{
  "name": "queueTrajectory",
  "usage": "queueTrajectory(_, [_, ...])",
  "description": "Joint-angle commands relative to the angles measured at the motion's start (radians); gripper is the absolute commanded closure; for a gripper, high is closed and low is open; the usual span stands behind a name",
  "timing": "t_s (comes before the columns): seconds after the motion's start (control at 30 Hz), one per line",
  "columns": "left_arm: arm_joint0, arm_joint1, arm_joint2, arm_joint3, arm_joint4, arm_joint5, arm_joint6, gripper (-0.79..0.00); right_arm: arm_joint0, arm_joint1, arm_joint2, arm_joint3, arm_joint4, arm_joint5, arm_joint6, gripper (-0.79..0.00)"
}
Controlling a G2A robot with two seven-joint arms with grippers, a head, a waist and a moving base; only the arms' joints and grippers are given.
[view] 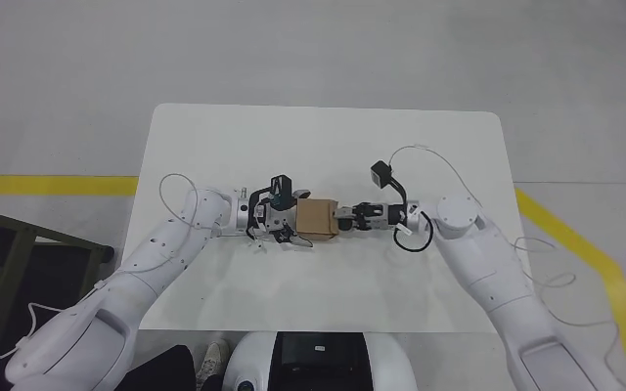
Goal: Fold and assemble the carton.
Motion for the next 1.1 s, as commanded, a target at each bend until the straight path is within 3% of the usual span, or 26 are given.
queueTrajectory(0.0, [0.001, 0.000, -0.001, 0.001, 0.000, 0.000, 0.001, -0.785, -0.005, 0.003, 0.006, -0.004, 0.000, 0.000, 0.001, -0.185])
queueTrajectory(0.37, [0.006, 0.001, -0.003, 0.004, 0.002, 0.000, 0.004, -0.785, -0.026, 0.010, 0.015, -0.036, -0.027, 0.014, -0.021, -0.142])
queueTrajectory(1.07, [0.009, 0.002, -0.006, -0.003, 0.003, 0.000, 0.002, -0.785, -0.042, 0.012, -0.002, -0.115, -0.087, 0.047, -0.069, -0.142])
